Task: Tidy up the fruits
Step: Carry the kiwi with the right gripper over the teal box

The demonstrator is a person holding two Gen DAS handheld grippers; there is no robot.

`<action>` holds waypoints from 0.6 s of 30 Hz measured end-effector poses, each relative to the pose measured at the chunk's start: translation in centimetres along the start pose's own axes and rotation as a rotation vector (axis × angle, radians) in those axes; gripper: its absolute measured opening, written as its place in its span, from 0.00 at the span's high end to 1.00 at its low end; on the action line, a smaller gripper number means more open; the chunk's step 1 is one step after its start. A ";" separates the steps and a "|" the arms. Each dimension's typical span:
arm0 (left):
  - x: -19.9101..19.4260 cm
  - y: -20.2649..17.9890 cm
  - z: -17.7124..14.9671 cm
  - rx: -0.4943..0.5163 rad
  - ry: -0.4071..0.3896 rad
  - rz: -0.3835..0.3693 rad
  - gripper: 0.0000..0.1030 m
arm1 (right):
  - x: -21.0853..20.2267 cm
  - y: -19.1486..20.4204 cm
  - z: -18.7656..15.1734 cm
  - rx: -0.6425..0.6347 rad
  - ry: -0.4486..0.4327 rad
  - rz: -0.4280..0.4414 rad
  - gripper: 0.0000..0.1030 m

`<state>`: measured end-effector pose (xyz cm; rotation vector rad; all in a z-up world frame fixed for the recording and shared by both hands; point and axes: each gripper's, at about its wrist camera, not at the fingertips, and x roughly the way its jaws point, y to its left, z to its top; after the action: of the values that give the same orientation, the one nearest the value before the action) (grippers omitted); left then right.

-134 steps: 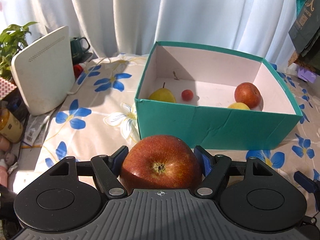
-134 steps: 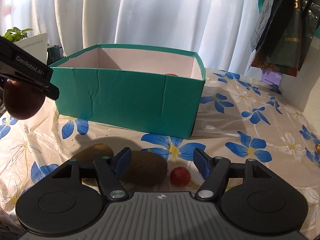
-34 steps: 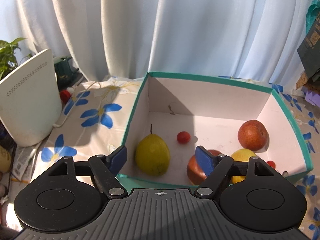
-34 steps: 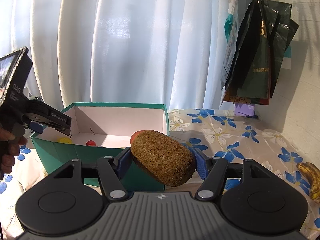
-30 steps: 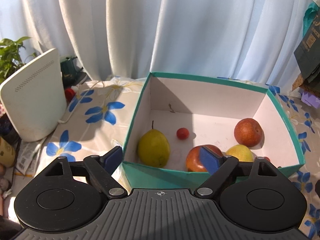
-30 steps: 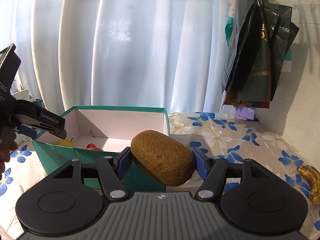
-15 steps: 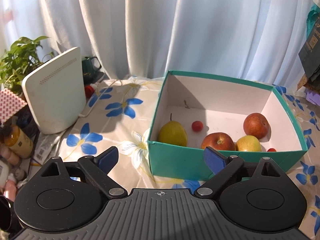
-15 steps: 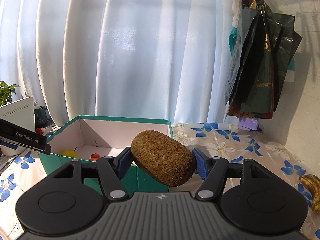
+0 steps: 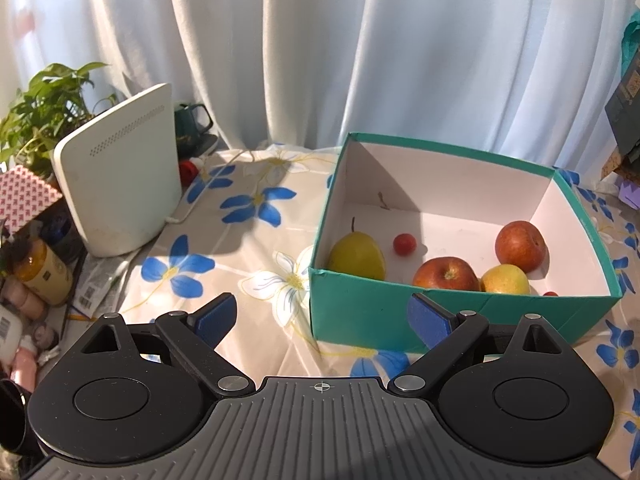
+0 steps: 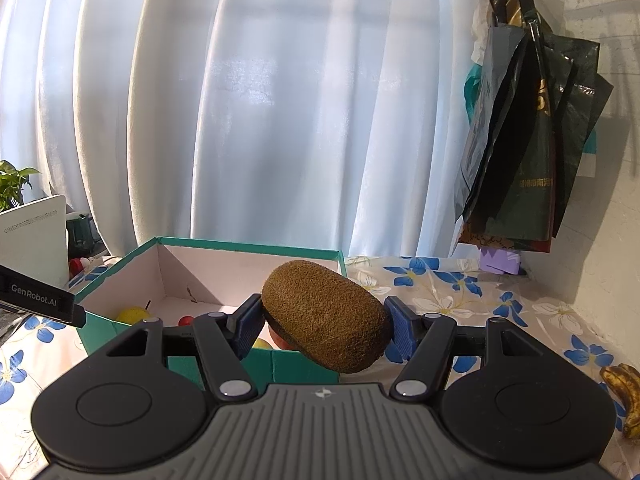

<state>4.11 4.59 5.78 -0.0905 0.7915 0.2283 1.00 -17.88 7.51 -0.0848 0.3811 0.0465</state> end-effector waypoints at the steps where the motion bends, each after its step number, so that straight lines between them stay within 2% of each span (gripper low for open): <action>1: 0.0 0.0 0.0 0.000 0.002 0.000 0.07 | 0.2 0.0 0.0 -0.002 0.002 0.000 0.37; 18: 0.6 0.3 0.2 -0.010 0.024 -0.002 0.07 | 6.6 1.5 -0.7 -0.045 0.084 0.020 0.37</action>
<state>4.56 5.04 5.53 -0.1036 0.8137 0.2292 6.78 -16.23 4.29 -0.1277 0.4648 0.0714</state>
